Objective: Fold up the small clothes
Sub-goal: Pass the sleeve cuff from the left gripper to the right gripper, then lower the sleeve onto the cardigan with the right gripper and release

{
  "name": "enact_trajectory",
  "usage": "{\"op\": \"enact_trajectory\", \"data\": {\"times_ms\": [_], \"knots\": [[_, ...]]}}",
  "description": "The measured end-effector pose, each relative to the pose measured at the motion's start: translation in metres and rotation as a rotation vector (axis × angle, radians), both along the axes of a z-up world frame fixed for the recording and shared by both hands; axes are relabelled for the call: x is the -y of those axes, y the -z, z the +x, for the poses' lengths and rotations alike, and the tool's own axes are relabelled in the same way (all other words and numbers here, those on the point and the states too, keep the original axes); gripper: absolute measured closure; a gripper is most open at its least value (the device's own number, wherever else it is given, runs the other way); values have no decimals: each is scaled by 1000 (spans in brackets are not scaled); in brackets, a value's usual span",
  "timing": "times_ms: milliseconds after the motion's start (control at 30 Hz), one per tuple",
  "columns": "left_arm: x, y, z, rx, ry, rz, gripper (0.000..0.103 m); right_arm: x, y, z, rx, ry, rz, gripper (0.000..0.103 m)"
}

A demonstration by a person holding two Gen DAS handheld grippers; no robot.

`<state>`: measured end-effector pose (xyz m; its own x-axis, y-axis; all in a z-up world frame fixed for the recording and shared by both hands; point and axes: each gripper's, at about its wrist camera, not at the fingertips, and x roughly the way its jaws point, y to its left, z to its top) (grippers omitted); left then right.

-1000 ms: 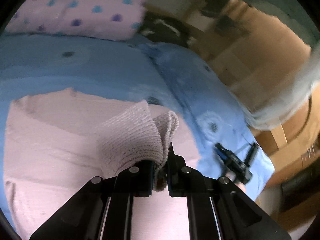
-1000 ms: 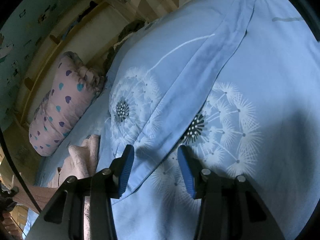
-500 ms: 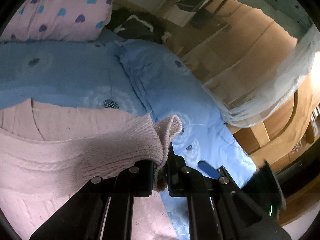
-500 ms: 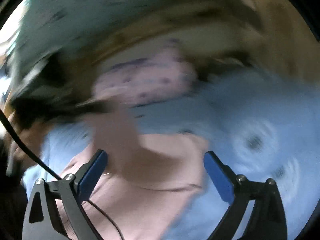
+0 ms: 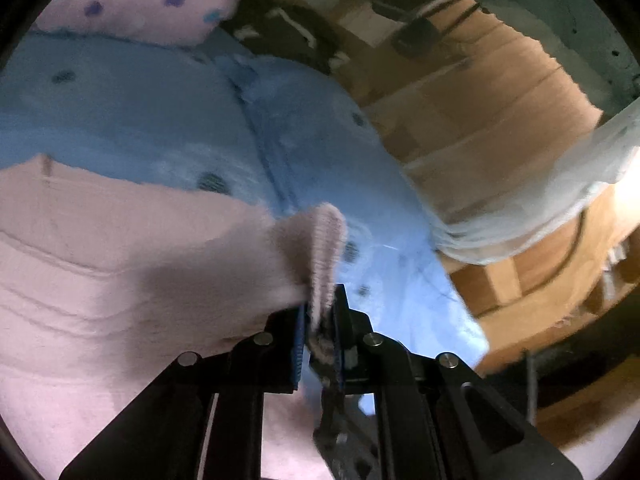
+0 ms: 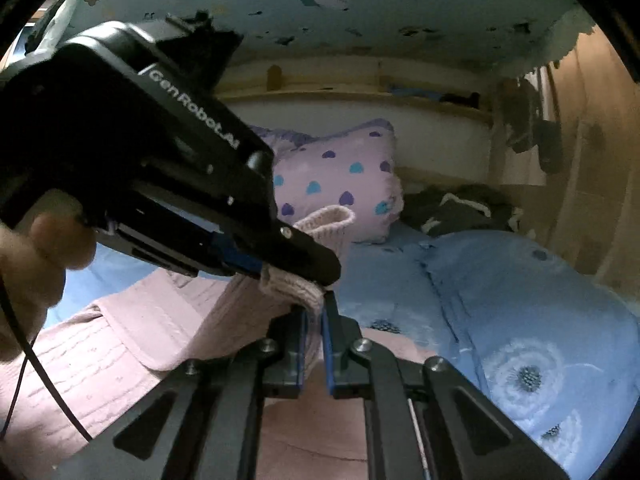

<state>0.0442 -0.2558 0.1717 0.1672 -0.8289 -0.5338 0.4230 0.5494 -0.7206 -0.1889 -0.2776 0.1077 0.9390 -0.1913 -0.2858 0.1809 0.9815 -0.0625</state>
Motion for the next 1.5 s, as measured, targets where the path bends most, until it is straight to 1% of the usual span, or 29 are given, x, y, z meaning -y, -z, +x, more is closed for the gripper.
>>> {"op": "enact_trajectory", "data": {"times_ms": [33, 100, 133, 167, 233, 267, 333, 367, 400, 433, 467, 533, 600, 700, 733, 800, 833, 933, 967, 1033, 1067, 1100, 1167, 1200, 1233, 1300, 1367, 1400, 1500], "knots": [[1, -1, 1, -21, 18, -31, 103, 12, -2, -3, 7, 32, 27, 97], [-8, -11, 1, -79, 65, -161, 101, 39, -14, -15, 43, 112, 82, 97], [-18, -18, -1, -75, 70, -211, 83, 51, -19, -25, 61, 131, 99, 97], [-27, -23, -4, -63, 69, -243, 68, 63, -28, -34, 90, 159, 112, 97], [-52, -33, -10, -8, 49, -273, 65, 85, -49, -57, 157, 232, 105, 97], [-64, -37, -15, 46, 37, -246, 65, 93, -55, -67, 184, 251, 109, 97], [-73, -35, -20, 137, 18, -135, 66, 108, -63, -79, 214, 276, 119, 97], [-71, -27, -20, 162, 1, -50, 74, 115, -66, -84, 224, 286, 121, 97], [-64, -14, -18, 149, -10, 38, 80, 118, -68, -87, 229, 302, 111, 97], [-55, 0, -14, 120, -11, 108, 91, 120, -69, -89, 228, 322, 98, 97], [-45, 12, -12, 97, -5, 155, 96, 122, -70, -92, 225, 333, 87, 97], [-19, 47, -10, 60, 15, 240, 99, 130, -74, -95, 225, 354, 78, 97], [10, 76, -10, 35, 38, 294, 100, 138, -79, -101, 230, 364, 92, 97], [47, 109, -2, -9, 49, 279, 100, 146, -85, -116, 230, 361, 109, 97], [65, 126, 2, -57, 54, 269, 100, 146, -85, -118, 229, 362, 108, 97], [87, 143, 12, -105, 42, 254, 102, 146, -86, -118, 210, 350, 92, 97], [89, 143, 14, -110, 35, 230, 102, 144, -85, -118, 204, 348, 82, 97], [102, 144, 29, -206, 29, 83, 102, 143, -82, -116, 166, 359, 28, 97], [107, 145, 35, -223, 35, 64, 102, 142, -82, -111, 160, 369, 18, 97], [127, 146, 45, -220, 54, 125, 102, 151, -82, -116, 160, 406, 18, 97], [141, 144, 49, -201, 59, 179, 102, 160, -83, -122, 175, 426, 45, 97], [150, 142, 52, -190, 69, 190, 102, 165, -82, -126, 185, 438, 64, 97], [177, 131, 55, -117, 105, 229, 102, 179, -79, -133, 190, 473, 91, 96], [189, 128, 58, -82, 132, 273, 102, 187, -75, -138, 182, 509, 92, 96], [198, 128, 62, -74, 151, 302, 102, 191, -75, -140, 178, 523, 93, 96], [197, 125, 66, -98, 147, 291, 102, 206, -70, -148, 181, 551, 114, 96], [185, 118, 66, -140, 140, 207, 102, 213, -67, -153, 195, 560, 138, 96], [175, 114, 65, -158, 138, 158, 102, 216, -65, -153, 201, 539, 160, 96], [137, 112, 67, -185, 81, 101, 101, 207, -53, -132, 168, 437, 187, 96]]}}
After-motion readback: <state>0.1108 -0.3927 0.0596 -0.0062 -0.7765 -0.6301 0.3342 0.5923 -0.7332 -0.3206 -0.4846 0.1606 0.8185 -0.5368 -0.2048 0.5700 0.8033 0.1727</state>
